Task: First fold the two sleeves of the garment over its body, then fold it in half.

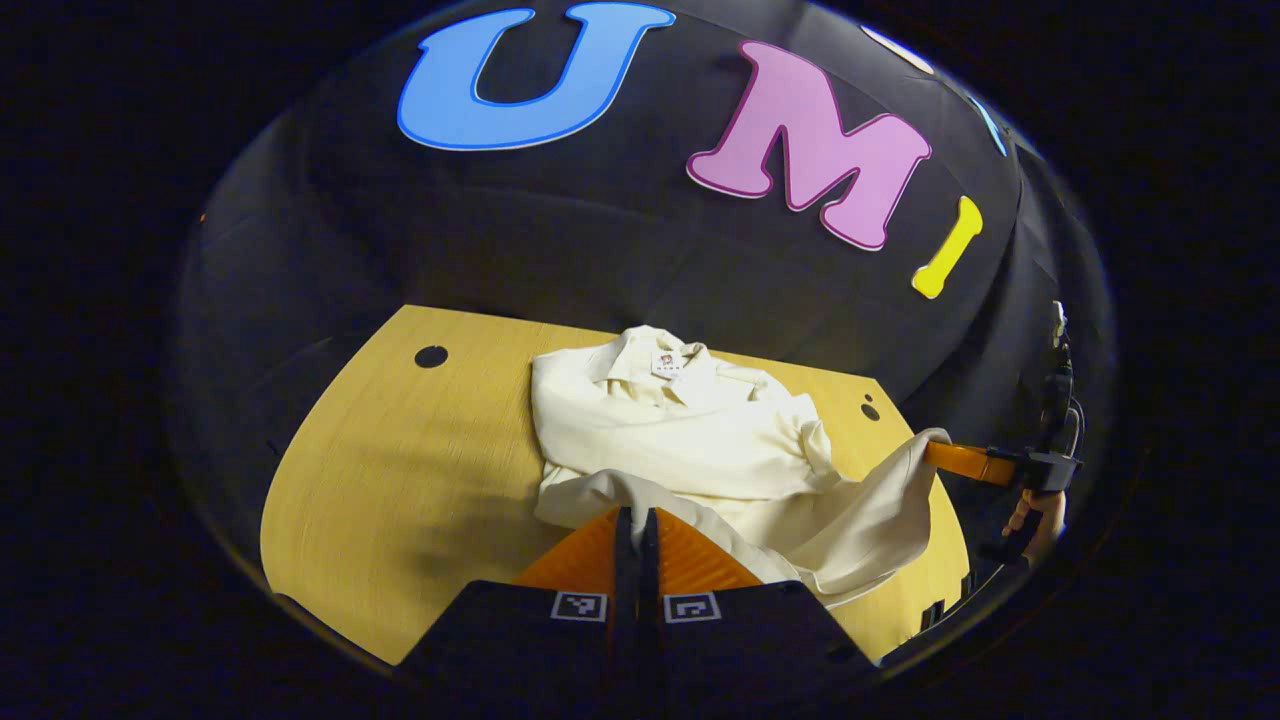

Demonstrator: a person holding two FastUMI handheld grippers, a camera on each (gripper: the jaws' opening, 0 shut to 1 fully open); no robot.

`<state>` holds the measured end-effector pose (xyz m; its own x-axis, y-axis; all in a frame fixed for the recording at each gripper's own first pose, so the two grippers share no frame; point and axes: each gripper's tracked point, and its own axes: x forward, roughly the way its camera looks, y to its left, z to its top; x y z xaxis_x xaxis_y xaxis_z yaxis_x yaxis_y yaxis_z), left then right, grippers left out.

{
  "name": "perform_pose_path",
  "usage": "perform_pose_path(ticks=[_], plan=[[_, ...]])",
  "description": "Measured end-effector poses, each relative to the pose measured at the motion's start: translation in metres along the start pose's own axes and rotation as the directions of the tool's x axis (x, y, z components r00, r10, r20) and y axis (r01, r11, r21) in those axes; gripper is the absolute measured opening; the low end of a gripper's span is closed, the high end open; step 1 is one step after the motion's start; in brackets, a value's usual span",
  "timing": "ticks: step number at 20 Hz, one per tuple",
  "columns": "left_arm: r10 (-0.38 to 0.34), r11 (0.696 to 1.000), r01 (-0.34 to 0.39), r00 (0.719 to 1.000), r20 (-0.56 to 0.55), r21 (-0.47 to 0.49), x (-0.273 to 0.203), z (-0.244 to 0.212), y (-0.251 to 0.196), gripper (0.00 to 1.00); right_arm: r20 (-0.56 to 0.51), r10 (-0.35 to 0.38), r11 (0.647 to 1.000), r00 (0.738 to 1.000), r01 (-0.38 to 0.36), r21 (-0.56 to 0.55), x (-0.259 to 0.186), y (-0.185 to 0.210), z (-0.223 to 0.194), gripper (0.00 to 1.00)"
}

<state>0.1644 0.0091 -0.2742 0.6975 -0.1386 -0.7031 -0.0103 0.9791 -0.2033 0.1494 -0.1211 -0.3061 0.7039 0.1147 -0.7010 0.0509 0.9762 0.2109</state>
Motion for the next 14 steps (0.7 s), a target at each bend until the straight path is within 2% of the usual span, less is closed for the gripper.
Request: perform_pose_path(ticks=[3, 7, 10, 14], plan=[[-0.009, 1.000, 0.008, 0.998, 0.058, 0.010, 0.032, 0.044, 0.000, 0.06, 0.048, 0.006, 1.000, 0.999, -0.006, 0.007, 0.034, 0.005, 0.041, 0.05], [-0.015, 1.000, 0.016, 0.992, 0.128, -0.008, 0.081, 0.099, 0.009, 0.06, 0.102, -0.015, 0.999, 0.995, 0.020, -0.043, 0.085, 0.000, 0.087, 0.05], [0.008, 1.000, -0.005, 0.986, 0.166, -0.014, 0.135, 0.129, 0.025, 0.07, 0.105, -0.059, 0.995, 0.993, 0.067, -0.077, 0.136, -0.010, 0.105, 0.05], [0.061, 0.998, -0.055, 0.982, 0.181, -0.039, 0.212, 0.137, 0.076, 0.09, 0.093, -0.133, 0.986, 0.987, 0.141, -0.087, 0.204, -0.031, 0.107, 0.05]])
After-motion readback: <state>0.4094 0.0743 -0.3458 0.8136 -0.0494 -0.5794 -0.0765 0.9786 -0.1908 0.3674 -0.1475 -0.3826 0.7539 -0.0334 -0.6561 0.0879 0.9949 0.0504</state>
